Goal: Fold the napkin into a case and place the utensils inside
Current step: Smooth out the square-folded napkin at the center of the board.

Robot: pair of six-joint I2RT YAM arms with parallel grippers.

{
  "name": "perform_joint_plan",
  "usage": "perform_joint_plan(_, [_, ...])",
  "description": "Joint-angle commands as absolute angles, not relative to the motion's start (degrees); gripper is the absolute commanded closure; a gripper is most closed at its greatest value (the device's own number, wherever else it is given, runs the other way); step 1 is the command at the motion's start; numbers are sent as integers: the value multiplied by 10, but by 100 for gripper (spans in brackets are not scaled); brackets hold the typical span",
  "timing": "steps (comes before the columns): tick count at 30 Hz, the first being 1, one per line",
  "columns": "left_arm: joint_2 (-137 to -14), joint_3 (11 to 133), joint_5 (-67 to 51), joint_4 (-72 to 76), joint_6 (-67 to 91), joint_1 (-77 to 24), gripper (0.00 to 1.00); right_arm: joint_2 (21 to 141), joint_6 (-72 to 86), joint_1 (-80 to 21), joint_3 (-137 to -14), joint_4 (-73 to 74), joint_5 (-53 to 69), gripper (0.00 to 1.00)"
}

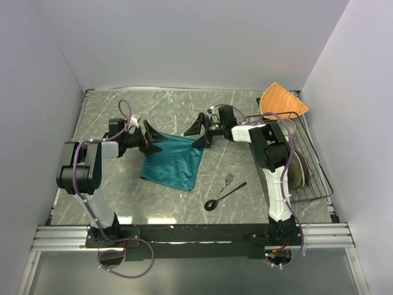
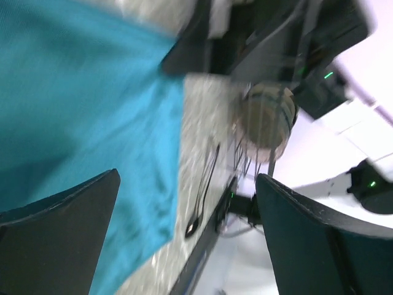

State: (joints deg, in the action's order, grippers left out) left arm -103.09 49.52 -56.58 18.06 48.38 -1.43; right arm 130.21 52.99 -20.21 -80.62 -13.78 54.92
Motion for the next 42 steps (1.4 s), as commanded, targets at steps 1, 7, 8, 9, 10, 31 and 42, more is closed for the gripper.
perform_joint_plan(1, [-1043, 439, -587, 100, 418, 22, 1, 1317, 485, -185, -807, -67, 473, 0])
perform_joint_plan(7, [-1088, 428, -580, 62, 359, 60, 1, 1319, 479, -182, -799, -50, 452, 0])
perform_joint_plan(8, [-1091, 430, -580, 37, 345, 68, 1, 1319, 473, -181, -799, -44, 450, 0])
perform_joint_plan(9, [-1088, 432, -582, 23, 329, 88, 1, 1318, 472, -181, -802, -40, 450, 0])
perform_joint_plan(10, [-1082, 441, -590, 6, 292, 96, 1, 1319, 471, -181, -803, -40, 453, 0])
perform_joint_plan(31, [-1005, 370, -683, -24, 246, 20, 1, 1317, 461, -192, -824, -28, 472, 0])
perform_joint_plan(42, [-1092, 363, -661, -14, 254, 62, 1, 1322, 438, -185, -833, -7, 461, 0])
